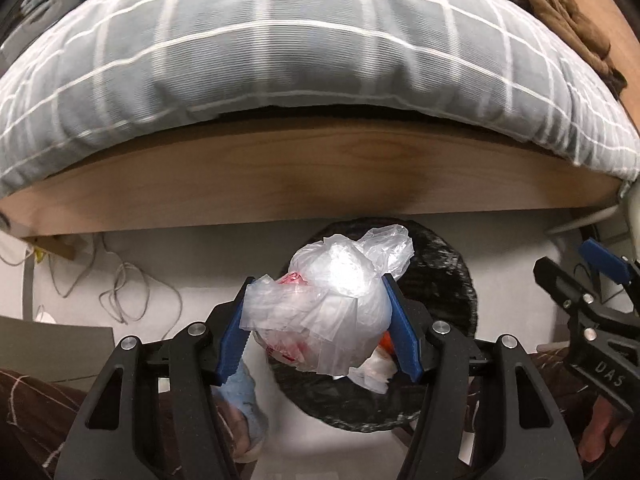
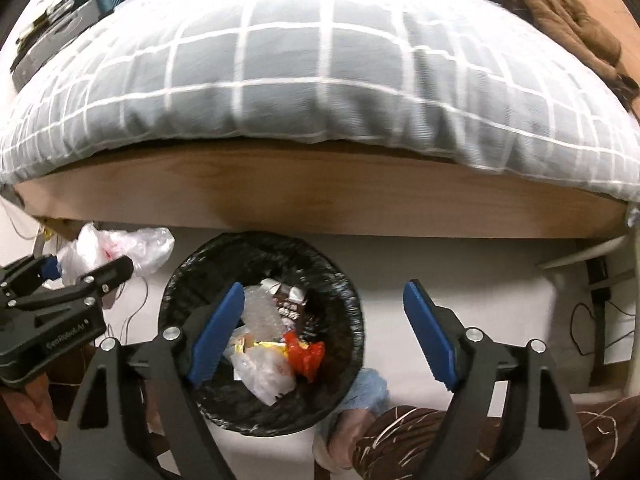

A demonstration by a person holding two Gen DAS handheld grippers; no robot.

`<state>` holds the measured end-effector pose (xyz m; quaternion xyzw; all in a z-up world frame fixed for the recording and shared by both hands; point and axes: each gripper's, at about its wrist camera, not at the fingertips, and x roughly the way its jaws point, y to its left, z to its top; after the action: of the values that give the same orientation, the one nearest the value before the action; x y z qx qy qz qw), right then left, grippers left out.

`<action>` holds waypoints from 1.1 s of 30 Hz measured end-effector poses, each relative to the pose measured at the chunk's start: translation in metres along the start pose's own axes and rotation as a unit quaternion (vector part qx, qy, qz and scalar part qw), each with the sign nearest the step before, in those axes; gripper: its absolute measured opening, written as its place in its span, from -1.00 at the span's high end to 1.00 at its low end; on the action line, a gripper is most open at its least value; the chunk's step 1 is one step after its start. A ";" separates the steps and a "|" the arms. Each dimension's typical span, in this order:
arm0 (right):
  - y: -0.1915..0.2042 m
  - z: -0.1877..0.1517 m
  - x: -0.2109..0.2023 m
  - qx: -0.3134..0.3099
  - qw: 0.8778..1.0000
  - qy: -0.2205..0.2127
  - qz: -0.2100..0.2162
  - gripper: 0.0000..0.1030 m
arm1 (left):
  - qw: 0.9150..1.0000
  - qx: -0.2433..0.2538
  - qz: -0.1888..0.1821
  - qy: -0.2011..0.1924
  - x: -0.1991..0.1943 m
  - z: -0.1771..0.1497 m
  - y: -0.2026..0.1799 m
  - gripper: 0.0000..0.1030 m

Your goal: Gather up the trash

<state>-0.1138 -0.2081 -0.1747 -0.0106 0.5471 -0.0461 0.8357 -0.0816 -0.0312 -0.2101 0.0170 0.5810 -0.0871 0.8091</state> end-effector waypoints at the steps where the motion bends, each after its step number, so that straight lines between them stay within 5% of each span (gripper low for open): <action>1: -0.004 0.000 -0.002 0.005 1.000 -0.004 -0.003 -0.63 | 1.000 0.004 -0.001 0.000 0.001 0.000 -0.005 -0.16; 6: -0.031 0.002 -0.013 0.034 0.999 -0.027 -0.014 -0.83 | 1.000 0.021 -0.006 -0.002 0.002 0.002 -0.028 -0.17; 12: -0.046 0.003 -0.018 0.052 0.998 -0.034 -0.027 -0.85 | 0.999 0.037 0.000 -0.004 0.004 0.001 -0.046 -0.23; 20: -0.038 0.005 -0.022 0.042 0.998 -0.041 -0.025 -0.85 | 0.999 0.043 0.019 -0.022 -0.001 0.002 -0.047 -0.73; 23: -0.031 0.009 -0.028 0.036 0.998 -0.049 -0.023 -0.85 | 0.998 0.035 0.026 -0.041 -0.015 0.008 -0.041 -0.88; 33: -0.016 0.034 -0.101 0.032 0.992 -0.122 -0.010 -0.85 | 0.991 0.009 0.018 -0.133 -0.107 0.025 -0.016 -0.89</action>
<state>-0.1239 -0.2159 -0.0679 0.0046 0.4392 -0.0705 0.8956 -0.0938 -0.0372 -0.1000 0.0233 0.4673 -0.0793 0.8802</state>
